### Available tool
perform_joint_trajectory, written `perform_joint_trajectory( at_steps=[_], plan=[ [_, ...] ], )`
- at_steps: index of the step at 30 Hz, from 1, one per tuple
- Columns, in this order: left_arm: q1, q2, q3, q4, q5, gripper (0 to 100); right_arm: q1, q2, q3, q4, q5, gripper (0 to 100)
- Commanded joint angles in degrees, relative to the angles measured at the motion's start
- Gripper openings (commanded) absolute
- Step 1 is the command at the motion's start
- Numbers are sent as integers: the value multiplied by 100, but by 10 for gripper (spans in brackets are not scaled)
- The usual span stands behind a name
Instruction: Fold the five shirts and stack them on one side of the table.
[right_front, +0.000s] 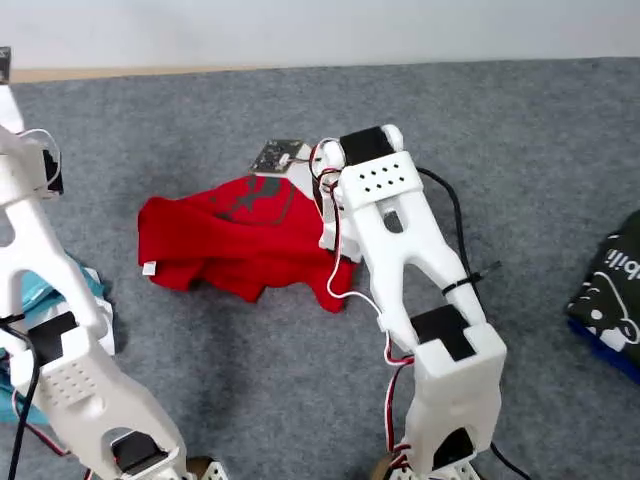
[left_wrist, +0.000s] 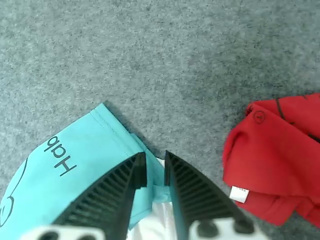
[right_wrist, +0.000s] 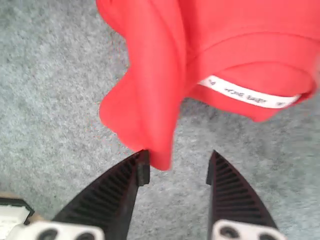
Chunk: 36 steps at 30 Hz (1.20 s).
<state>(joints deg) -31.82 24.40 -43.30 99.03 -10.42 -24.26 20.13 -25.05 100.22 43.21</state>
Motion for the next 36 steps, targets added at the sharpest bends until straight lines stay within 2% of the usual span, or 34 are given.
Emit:
perform_joint_trajectory(
  at_steps=[1, 6, 13, 17, 22, 27, 36],
  plan=[
    [18, -325, 119, 141, 62, 69, -268, -690, -273, 233, 53, 195],
    [18, -325, 462, 141, 62, 69, -840, -1209, -167, 268, 26, 141],
    [18, -360, 514, 141, 62, 69, -1596, -1411, 1187, 268, 26, 29],
    [18, -369, 532, 141, 62, 69, -1657, -1376, 1829, 57, 35, 64],
    [18, -369, 541, 141, 62, 69, -1262, -954, 2084, -479, 26, 205],
    [18, -369, 541, 141, 62, 69, -945, -207, 1829, -681, 53, 210],
    [18, -369, 541, 141, 62, 69, -822, 1385, 431, -681, 35, 210]
  ],
)
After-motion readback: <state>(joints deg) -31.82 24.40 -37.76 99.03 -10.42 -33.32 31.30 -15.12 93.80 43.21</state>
